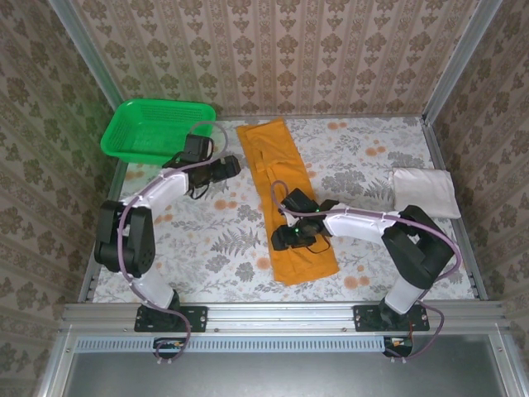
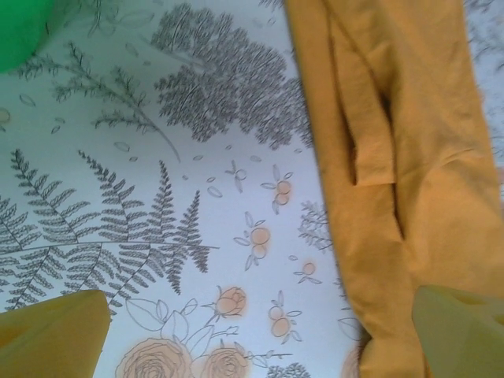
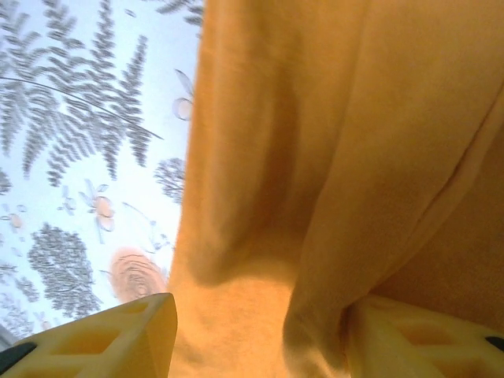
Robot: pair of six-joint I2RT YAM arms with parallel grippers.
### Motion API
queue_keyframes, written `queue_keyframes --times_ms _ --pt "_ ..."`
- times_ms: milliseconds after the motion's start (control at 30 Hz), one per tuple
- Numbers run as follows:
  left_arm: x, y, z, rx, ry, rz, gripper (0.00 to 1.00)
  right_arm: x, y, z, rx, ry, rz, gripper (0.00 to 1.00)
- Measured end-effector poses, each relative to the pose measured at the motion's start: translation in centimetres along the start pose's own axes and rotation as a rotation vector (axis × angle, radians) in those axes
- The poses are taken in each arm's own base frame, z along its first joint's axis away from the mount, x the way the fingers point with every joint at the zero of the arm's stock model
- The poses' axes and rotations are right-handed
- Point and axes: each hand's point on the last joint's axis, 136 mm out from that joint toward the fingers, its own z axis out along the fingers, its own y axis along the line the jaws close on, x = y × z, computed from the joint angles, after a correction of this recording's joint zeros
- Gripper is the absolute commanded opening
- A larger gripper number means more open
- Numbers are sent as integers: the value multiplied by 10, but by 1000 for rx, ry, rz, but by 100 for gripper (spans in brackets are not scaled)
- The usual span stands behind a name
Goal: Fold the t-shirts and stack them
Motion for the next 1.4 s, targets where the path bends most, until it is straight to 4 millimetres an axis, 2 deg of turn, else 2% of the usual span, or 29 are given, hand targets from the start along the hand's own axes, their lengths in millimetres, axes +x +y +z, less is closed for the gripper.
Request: queue_keyframes --times_ms 100,167,200,300,333,467,567,667,800,933,1067,1267,1400 --pt "1 -6 -6 24 -25 8 100 -15 0 -20 11 -66 -14 60" --pt "11 -9 -8 43 -19 16 100 -39 -5 -39 7 -140 1 61" --pt "17 -11 -8 51 -12 19 100 -54 -8 -47 5 -174 19 60" --pt "41 -18 -9 69 17 38 100 -115 -27 -64 17 -276 90 59" --pt "53 -20 -10 76 30 47 100 -143 -34 -66 21 -310 109 58" --pt "98 -34 -19 111 78 78 100 -231 -53 -56 11 -402 150 56" --pt "126 -41 -27 139 92 88 100 -274 -59 -36 -10 -421 164 55" --pt "144 -42 -31 145 97 84 100 -305 -61 -15 -31 -437 182 55" --pt "156 -44 -33 144 96 76 100 -326 -72 16 -36 -437 255 56" --pt "154 -48 -34 151 79 75 100 -331 -93 37 -10 -438 348 59" --pt "152 -48 -34 152 73 80 100 -340 -112 26 6 -477 431 59" --pt "150 -48 -30 155 65 80 100 -349 -161 10 27 -532 535 59" --pt "144 -52 -31 175 46 75 100 -355 -188 -3 33 -567 553 60"
